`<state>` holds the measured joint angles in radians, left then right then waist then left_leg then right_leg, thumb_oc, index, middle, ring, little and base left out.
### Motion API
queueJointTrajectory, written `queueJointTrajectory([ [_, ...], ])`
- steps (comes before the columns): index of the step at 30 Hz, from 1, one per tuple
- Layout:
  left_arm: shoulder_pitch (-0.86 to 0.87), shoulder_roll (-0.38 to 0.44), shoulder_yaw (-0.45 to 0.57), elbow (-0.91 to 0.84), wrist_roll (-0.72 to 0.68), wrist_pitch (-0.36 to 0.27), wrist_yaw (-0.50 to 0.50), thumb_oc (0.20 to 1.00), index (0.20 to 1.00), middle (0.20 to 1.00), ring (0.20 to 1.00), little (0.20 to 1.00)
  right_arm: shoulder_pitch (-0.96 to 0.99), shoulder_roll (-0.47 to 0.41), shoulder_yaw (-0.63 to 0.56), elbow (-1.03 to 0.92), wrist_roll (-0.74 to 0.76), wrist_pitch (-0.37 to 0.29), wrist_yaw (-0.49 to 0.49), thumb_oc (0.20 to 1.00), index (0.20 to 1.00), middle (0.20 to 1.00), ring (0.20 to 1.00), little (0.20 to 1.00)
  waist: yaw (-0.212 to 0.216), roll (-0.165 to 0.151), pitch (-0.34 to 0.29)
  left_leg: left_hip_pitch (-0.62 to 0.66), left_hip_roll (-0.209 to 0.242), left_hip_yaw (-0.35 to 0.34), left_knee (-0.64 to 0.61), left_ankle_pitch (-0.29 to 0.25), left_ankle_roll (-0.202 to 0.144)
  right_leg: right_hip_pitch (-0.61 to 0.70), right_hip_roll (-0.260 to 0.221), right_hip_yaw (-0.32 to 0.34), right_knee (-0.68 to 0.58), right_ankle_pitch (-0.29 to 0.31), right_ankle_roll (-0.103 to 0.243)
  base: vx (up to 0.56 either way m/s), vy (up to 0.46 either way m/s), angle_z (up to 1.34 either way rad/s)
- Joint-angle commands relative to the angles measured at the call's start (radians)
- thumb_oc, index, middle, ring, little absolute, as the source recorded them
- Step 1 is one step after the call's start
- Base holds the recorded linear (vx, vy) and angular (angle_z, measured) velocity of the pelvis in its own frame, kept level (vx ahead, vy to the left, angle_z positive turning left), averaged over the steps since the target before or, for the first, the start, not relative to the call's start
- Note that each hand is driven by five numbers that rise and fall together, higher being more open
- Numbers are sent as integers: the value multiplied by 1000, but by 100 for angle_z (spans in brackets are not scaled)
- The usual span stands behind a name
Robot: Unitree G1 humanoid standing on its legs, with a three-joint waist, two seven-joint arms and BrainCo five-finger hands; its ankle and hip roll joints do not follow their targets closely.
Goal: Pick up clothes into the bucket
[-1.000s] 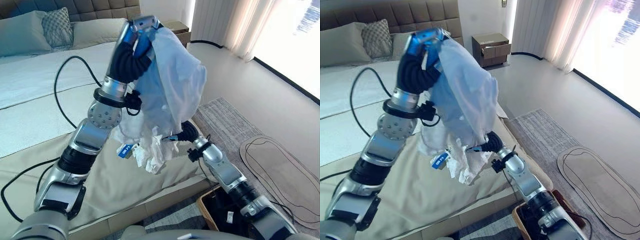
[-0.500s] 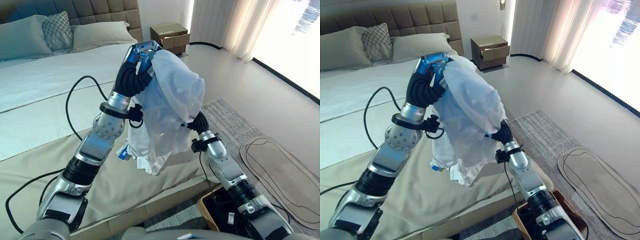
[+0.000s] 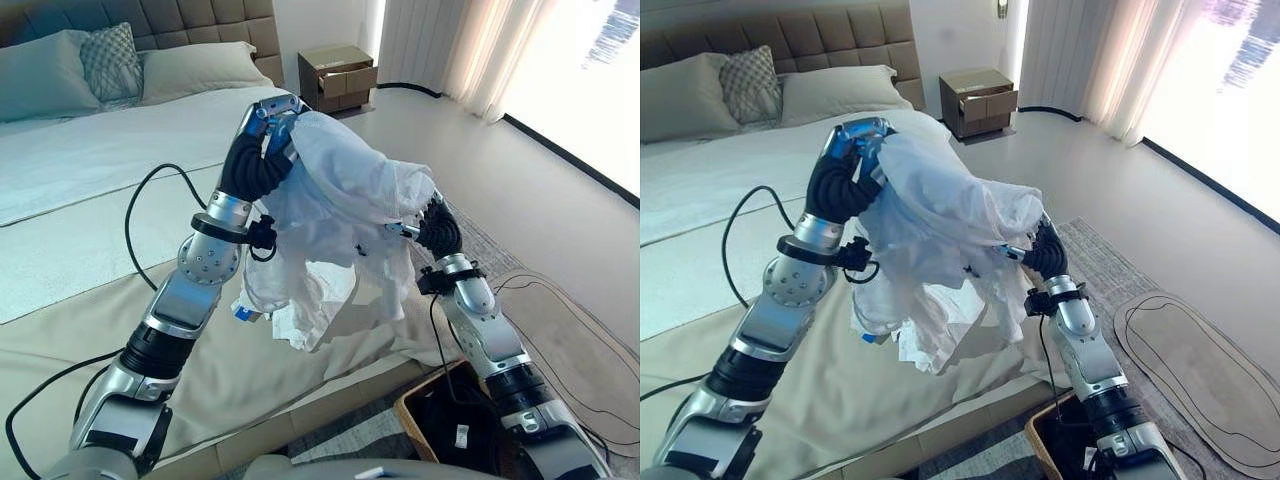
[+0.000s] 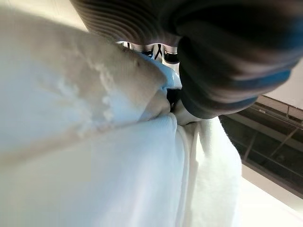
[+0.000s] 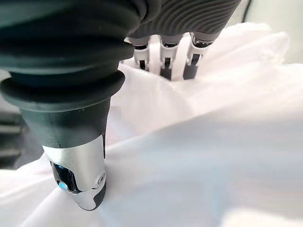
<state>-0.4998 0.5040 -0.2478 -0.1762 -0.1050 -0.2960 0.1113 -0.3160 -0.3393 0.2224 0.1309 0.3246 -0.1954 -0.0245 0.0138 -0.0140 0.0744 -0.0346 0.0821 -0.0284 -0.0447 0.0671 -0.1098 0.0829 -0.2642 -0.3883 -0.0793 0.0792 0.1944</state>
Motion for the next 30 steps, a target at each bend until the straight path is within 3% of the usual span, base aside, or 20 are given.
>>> queueJointTrajectory([
  [1,-52,-13,54,-2,-152,-75,-42,200,200,200,200,200,-139,17,41,-20,18,-91,49,1000,1000,1000,1000,1000,10,-27,-18,35,5,72,13,-54,29,-43,9,9,64,15,2,0,0,0],
  [3,-55,-34,24,-15,-236,-75,-99,200,200,200,200,200,-180,34,111,40,54,-74,109,1000,1000,1000,1000,1000,20,-27,-18,34,3,70,14,-55,30,-41,8,8,62,16,1,0,0,0],
  [9,-58,-62,-30,-29,-306,-62,-164,200,200,200,200,200,-222,65,182,101,108,-56,178,1000,1000,1000,1000,1000,29,-27,-18,32,0,66,14,-54,30,-38,6,3,61,17,0,0,0,0],
  [19,-95,-78,-67,-47,-284,-56,-171,200,200,200,200,200,-288,122,311,121,86,-29,243,1000,1000,1000,1000,1000,41,-29,-21,30,-5,61,17,-54,32,-31,6,1,55,16,-3,0,0,0],
  [24,-106,-68,-53,-43,-271,-37,-189,200,200,200,200,200,-276,119,352,28,68,8,299,1000,1000,1000,1000,1000,36,-29,-23,34,-4,62,15,-56,31,-27,7,-2,54,14,-4,0,0,0],
  [25,-113,-70,-57,-44,-270,-36,-188,200,200,200,200,200,-280,126,357,28,81,14,300,598,598,598,598,598,36,-29,-23,35,-4,62,15,-56,32,-26,7,-2,54,14,-4,0,0,0],
  [26,-117,-72,-62,-45,-270,-34,-189,200,200,200,200,200,-279,130,362,34,88,17,301,319,319,319,319,319,36,-30,-24,36,-4,63,15,-56,32,-26,7,-2,54,14,-5,0,0,0],
  [27,-121,-78,-67,-43,-270,-32,-191,200,200,200,200,200,-280,143,367,38,123,24,312,200,200,200,200,200,37,-30,-25,36,-3,63,15,-56,32,-25,7,-1,53,15,-5,0,0,0],
  [30,-122,-77,-68,-42,-266,-32,-191,200,200,200,200,200,-293,151,371,40,146,28,315,200,200,200,200,200,39,-31,-24,35,-4,65,16,-56,32,-25,6,-2,53,15,-4,0,0,0],
])
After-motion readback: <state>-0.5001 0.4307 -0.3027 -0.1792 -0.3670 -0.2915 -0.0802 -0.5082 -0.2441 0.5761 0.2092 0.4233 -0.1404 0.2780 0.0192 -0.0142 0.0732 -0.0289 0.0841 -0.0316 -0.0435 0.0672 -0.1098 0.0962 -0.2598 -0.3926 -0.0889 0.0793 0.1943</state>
